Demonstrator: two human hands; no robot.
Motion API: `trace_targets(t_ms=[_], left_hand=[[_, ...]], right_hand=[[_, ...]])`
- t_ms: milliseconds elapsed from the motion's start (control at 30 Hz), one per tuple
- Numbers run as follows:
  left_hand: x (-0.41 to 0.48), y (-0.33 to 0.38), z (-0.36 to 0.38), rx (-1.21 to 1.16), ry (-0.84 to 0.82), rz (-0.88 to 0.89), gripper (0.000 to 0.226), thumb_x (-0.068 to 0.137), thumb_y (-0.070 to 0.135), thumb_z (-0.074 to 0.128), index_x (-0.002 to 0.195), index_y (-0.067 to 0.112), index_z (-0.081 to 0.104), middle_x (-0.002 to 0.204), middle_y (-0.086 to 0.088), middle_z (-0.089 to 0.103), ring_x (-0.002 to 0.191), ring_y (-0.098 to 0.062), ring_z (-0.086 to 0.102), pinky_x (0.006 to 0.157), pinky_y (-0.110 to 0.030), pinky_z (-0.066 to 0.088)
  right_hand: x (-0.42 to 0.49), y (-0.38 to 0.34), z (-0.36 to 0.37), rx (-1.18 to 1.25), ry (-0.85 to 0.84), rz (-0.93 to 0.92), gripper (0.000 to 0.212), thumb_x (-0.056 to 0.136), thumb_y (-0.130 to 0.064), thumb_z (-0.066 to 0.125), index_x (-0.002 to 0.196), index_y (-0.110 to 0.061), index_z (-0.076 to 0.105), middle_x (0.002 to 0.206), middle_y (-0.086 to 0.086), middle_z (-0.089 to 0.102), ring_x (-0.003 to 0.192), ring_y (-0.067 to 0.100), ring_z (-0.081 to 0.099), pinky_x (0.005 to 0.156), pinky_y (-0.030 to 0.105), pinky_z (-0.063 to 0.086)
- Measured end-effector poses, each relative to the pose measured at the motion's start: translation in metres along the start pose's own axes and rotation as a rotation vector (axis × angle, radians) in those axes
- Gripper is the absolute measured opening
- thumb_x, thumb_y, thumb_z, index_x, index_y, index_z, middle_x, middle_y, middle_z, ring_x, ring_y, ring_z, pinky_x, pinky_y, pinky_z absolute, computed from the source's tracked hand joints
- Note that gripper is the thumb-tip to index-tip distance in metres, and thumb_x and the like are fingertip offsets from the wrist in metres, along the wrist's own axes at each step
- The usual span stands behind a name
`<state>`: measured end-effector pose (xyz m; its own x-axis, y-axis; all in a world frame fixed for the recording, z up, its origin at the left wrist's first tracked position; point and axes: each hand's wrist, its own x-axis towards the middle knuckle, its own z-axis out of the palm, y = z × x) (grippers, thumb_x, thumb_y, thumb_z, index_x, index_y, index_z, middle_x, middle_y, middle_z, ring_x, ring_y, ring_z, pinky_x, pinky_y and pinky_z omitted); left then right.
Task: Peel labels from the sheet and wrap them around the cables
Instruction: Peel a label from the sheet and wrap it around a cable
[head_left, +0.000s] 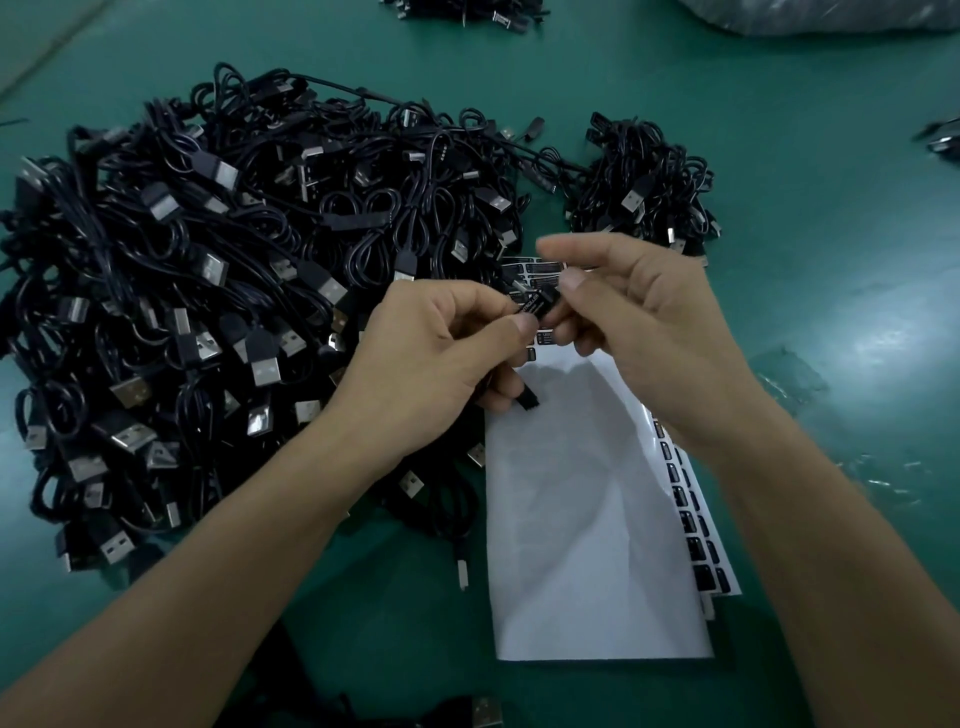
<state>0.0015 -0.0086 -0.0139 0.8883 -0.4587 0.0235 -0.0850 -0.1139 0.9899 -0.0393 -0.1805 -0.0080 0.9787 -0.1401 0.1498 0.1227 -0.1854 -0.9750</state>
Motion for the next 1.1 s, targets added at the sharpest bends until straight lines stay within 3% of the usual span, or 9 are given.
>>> trace_targets(t_ms=[100,233,333,567,833,967,1100], left_hand=[[0.0,0.0,0.0,0.004,-0.01,0.007,0.011,0.094,0.013,0.068,0.087,0.009,0.074,0.067,-0.002,0.07,0.056,-0.014,0.068,0.053,-0.024,0.056],[-0.001,0.0,-0.001,-0.07,0.003,0.027,0.011,0.092,0.01,0.07,0.101,0.016,0.071,0.068,-0.005,0.071,0.056,-0.017,0.069,0.052,-0.025,0.056],[-0.002,0.001,0.0,-0.052,0.021,0.082,0.016,0.093,0.011,0.07,0.103,0.023,0.071,0.069,-0.007,0.071,0.054,-0.02,0.07,0.051,-0.027,0.056],[-0.005,-0.002,0.001,0.033,0.073,0.21,0.021,0.095,0.009,0.066,0.098,0.028,0.074,0.079,-0.004,0.074,0.054,-0.019,0.07,0.05,-0.025,0.056],[-0.007,-0.002,0.003,0.113,0.119,0.25,0.018,0.092,0.009,0.071,0.097,0.025,0.075,0.08,0.002,0.076,0.063,-0.012,0.074,0.056,-0.022,0.058],[-0.005,0.002,0.0,0.18,0.115,0.177,0.013,0.089,0.01,0.074,0.084,0.023,0.076,0.07,0.002,0.075,0.066,-0.016,0.074,0.062,-0.028,0.06],[-0.004,0.009,-0.002,0.226,0.101,0.112,0.015,0.085,0.016,0.076,0.072,0.022,0.074,0.062,0.002,0.072,0.056,-0.01,0.066,0.058,-0.025,0.053]], right_hand=[[0.0,0.0,-0.002,-0.029,-0.071,-0.048,0.022,0.094,-0.006,0.066,0.107,-0.022,0.072,0.077,-0.008,0.07,0.071,0.001,0.063,0.066,0.013,0.048],[0.001,0.002,-0.005,0.015,-0.084,-0.037,0.017,0.089,-0.004,0.072,0.101,-0.017,0.073,0.082,0.008,0.073,0.074,0.01,0.064,0.064,0.018,0.048],[0.002,0.002,-0.007,0.041,-0.088,-0.05,0.016,0.088,-0.006,0.073,0.098,-0.018,0.071,0.077,0.001,0.071,0.07,0.011,0.062,0.063,0.024,0.049],[0.001,-0.003,-0.01,0.121,-0.09,-0.069,0.028,0.068,-0.015,0.081,0.094,-0.016,0.071,0.073,-0.003,0.073,0.067,0.008,0.067,0.067,0.02,0.055],[0.002,0.001,-0.007,0.151,-0.054,-0.058,0.027,0.076,-0.001,0.08,0.094,-0.017,0.069,0.075,0.0,0.073,0.067,0.012,0.066,0.069,0.024,0.055],[0.003,0.003,-0.003,0.221,0.027,-0.014,0.028,0.076,-0.003,0.077,0.098,-0.016,0.067,0.073,-0.001,0.07,0.066,0.01,0.064,0.066,0.022,0.051],[0.003,0.002,0.003,0.297,0.05,0.012,0.022,0.075,-0.007,0.073,0.094,-0.016,0.068,0.071,-0.002,0.07,0.064,0.01,0.063,0.063,0.021,0.051]])
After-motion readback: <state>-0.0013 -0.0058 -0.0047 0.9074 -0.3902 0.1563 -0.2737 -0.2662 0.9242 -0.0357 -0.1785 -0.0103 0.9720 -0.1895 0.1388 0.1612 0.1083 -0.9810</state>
